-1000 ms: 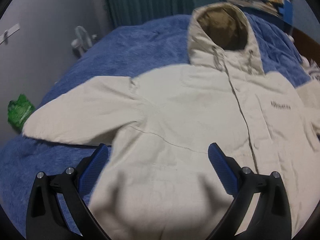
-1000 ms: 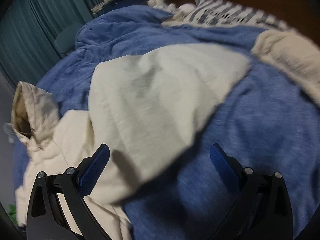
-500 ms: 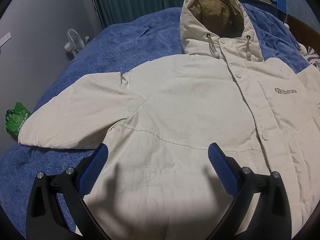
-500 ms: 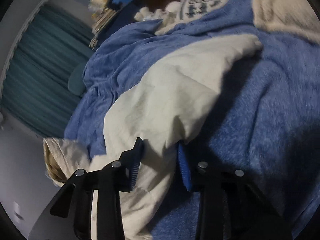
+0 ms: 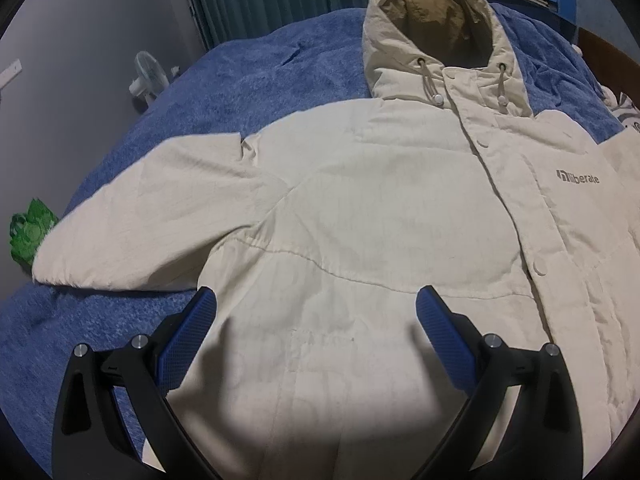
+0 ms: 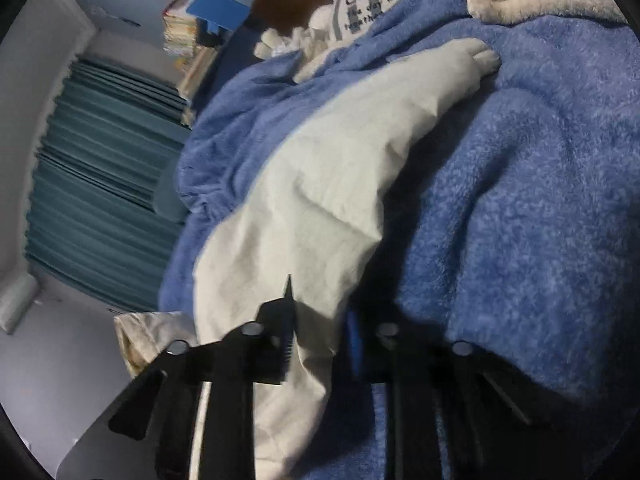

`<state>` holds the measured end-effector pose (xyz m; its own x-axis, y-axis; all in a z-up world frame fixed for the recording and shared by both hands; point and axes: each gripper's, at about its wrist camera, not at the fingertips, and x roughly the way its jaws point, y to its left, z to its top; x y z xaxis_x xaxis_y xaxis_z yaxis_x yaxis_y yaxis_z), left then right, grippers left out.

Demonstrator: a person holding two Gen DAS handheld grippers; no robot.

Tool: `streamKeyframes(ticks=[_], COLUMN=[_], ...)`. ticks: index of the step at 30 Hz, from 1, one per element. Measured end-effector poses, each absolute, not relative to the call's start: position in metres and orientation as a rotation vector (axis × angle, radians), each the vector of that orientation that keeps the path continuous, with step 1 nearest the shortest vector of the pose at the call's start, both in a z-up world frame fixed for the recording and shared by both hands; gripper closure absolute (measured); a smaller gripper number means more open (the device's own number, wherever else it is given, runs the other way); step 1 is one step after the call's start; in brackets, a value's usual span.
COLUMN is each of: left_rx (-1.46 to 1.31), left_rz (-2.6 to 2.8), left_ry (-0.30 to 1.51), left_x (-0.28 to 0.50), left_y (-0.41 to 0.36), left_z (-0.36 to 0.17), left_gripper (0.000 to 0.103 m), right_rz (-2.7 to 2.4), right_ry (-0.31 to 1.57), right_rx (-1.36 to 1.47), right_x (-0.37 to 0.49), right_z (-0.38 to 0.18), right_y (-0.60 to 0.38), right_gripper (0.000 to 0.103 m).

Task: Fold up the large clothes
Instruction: 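Reach the right tool to the jacket sleeve and grasp its cuff, then lift the sleeve with the right tool and fold it across the jacket body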

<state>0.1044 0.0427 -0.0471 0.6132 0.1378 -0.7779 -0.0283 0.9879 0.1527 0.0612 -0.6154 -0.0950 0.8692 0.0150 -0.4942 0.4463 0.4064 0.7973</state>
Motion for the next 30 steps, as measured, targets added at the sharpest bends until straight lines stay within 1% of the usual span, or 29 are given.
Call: streamKeyframes(ticks=[2, 5, 7, 10, 12, 14, 19, 23, 27, 28, 29, 30], left_rx=[0.112, 0.089, 0.086, 0.078, 0.080, 0.089, 0.118, 0.149, 0.151, 0.151, 0.151, 0.152], left_rz=[0.102, 0.103, 0.101, 0.093, 0.091, 0.089, 0.070, 0.055, 0.041, 0.038, 0.031, 0.027], left_ry=[0.912, 0.903, 0.897, 0.891, 0.881, 0.872, 0.867, 0.861, 0.869, 0.870, 0.872, 0.871], left_x=[0.105, 0.103, 0.102, 0.100, 0.098, 0.096, 0.092, 0.091, 0.092, 0.092, 0.092, 0.092], left_y=[0.046, 0.049, 0.049, 0.049, 0.047, 0.045, 0.037, 0.030, 0.028, 0.028, 0.028, 0.028], left_z=[-0.047, -0.044, -0.042, -0.038, -0.036, -0.034, -0.034, -0.035, -0.038, -0.039, -0.039, -0.040], left_gripper=[0.008, 0.008, 0.008, 0.008, 0.008, 0.008, 0.008, 0.008, 0.008, 0.008, 0.008, 0.008], right_rz=[-0.285, -0.253, -0.185, -0.141, -0.126, -0.127, -0.097, -0.086, -0.083, -0.080, -0.079, -0.074], right_ry=[0.433, 0.402, 0.372, 0.390, 0.414, 0.451, 0.572, 0.639, 0.676, 0.685, 0.691, 0.693], right_rx=[1.030, 0.857, 0.732, 0.539, 0.458, 0.395, 0.294, 0.214, 0.194, 0.187, 0.186, 0.193], right_x=[0.060, 0.063, 0.066, 0.078, 0.076, 0.080, 0.093, 0.096, 0.094, 0.094, 0.094, 0.092], right_z=[-0.063, -0.011, 0.025, 0.061, 0.071, 0.073, 0.054, 0.037, 0.028, 0.028, 0.028, 0.027], right_y=[-0.602, -0.574, -0.537, -0.473, -0.435, -0.402, -0.339, -0.302, -0.289, -0.289, -0.290, -0.291], right_gripper=[0.090, 0.091, 0.091, 0.092, 0.092, 0.093, 0.093, 0.093, 0.092, 0.090, 0.085, 0.073])
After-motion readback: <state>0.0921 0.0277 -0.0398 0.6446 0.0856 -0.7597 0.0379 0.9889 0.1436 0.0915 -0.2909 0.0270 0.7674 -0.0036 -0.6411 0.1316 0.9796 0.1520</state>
